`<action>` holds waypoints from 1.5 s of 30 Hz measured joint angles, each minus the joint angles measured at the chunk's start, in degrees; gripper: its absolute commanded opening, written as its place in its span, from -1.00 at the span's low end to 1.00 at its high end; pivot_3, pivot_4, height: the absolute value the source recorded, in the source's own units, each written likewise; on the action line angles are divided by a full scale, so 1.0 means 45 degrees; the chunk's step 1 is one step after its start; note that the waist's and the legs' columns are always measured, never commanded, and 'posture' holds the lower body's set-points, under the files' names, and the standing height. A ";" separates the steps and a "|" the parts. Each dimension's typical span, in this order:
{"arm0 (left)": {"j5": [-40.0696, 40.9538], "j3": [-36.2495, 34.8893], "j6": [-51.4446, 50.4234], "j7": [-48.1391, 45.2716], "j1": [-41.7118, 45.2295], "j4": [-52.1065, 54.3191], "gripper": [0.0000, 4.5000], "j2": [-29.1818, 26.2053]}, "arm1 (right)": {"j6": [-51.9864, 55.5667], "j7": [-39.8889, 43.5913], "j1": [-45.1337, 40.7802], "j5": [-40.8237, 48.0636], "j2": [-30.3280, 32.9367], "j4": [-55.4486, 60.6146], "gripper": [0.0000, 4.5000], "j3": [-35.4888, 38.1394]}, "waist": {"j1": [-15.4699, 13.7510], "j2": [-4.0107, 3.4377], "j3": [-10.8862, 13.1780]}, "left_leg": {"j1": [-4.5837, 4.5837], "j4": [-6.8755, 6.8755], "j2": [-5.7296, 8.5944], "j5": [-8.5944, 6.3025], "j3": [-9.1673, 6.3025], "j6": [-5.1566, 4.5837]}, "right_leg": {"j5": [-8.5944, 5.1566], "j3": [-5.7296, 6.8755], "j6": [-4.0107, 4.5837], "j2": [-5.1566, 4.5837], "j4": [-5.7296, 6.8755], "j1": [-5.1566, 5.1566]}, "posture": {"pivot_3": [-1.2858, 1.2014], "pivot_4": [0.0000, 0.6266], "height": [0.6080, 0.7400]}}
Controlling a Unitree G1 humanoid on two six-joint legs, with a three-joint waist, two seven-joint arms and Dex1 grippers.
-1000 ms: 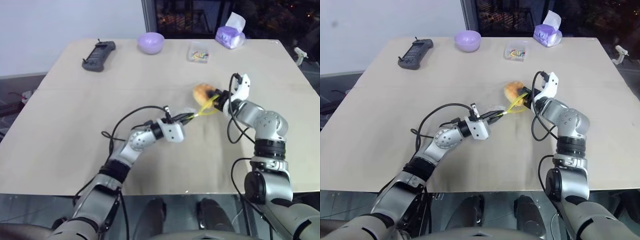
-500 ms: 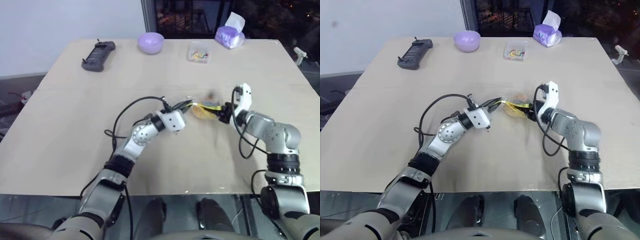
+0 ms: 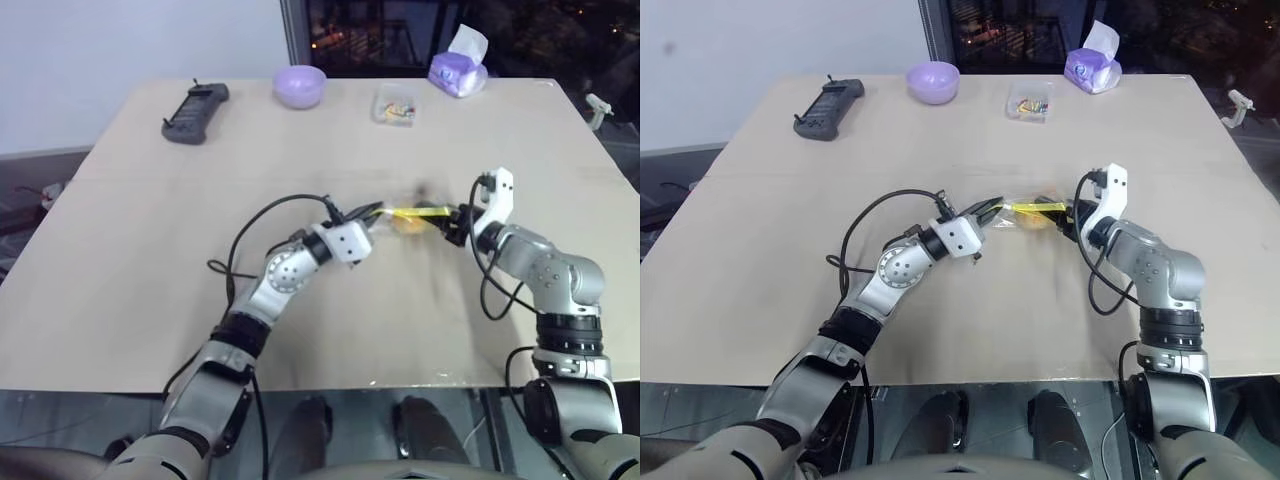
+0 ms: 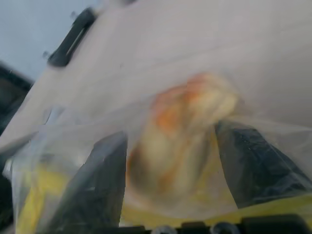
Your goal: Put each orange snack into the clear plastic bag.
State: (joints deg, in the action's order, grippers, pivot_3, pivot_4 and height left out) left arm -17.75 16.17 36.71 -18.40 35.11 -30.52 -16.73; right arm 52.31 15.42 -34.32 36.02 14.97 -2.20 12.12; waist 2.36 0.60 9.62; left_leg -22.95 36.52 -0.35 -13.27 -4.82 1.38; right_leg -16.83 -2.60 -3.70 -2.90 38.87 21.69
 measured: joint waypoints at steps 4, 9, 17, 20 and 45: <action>0.0010 0.0001 -0.0053 -0.0015 -0.0119 0.0049 -1.00 0.0015 | -0.0973 -0.0125 -0.0125 -0.0831 -0.0068 -0.0088 0.39 -0.0419 | -0.0016 0.0000 0.0000 | -0.0003 0.0000 0.0002 0.0000 0.0001 0.0000 | 0.0000 0.0000 0.0000 -0.0001 -0.0004 0.0000 | 0.03 -0.52 1.00; 0.0010 0.0000 -0.0212 -0.0013 -0.0119 0.0164 -1.00 0.0019 | -0.2357 0.0010 -0.0089 -0.2130 0.0066 -0.0144 0.39 -0.1285 | -0.0004 -0.0001 0.0000 | -0.0001 -0.0001 0.0002 0.0000 0.0000 0.0000 | 0.0000 0.0001 0.0000 0.0000 -0.0003 0.0001 | 0.03 -0.52 1.00; 0.0015 -0.0058 -0.0254 0.0003 -0.0165 0.0244 -1.00 0.0030 | -0.2432 0.0039 0.0269 -0.2161 -0.0440 0.0105 0.98 -0.1447 | -0.0004 -0.0001 0.0001 | -0.0001 -0.0001 0.0002 0.0000 0.0000 0.0000 | 0.0000 0.0000 0.0000 -0.0001 -0.0002 0.0000 | 0.03 -0.52 1.00; 0.0016 -0.0079 -0.0255 0.0003 -0.0175 0.0244 -1.00 0.0031 | -0.2297 0.0012 0.0275 -0.2141 -0.0455 0.0237 0.98 -0.1435 | -0.0004 0.0000 0.0000 | -0.0001 -0.0001 0.0002 0.0000 0.0000 0.0000 | 0.0000 0.0001 0.0000 -0.0001 -0.0003 0.0001 | 0.03 -0.52 1.00; 0.0002 -0.0254 -0.0298 0.0258 -0.0134 0.0167 -1.00 -0.0153 | -0.3170 0.6581 0.4574 -0.0928 0.6034 0.2157 0.98 -0.0187 | -0.0087 0.0006 0.0005 | 0.0003 0.0005 0.0011 -0.0001 0.0008 -0.0001 | -0.0002 0.0000 -0.0006 -0.0012 -0.0015 -0.0013 | 0.03 -0.52 1.00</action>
State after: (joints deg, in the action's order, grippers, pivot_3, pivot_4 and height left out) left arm -17.74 15.03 35.37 -17.24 34.51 -29.77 -17.41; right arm 38.05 45.04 -13.74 31.84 42.12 7.50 11.28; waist 1.97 0.63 9.64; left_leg -22.94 36.55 -0.31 -13.28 -4.78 1.38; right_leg -16.84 -2.60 -3.73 -2.95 38.80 21.63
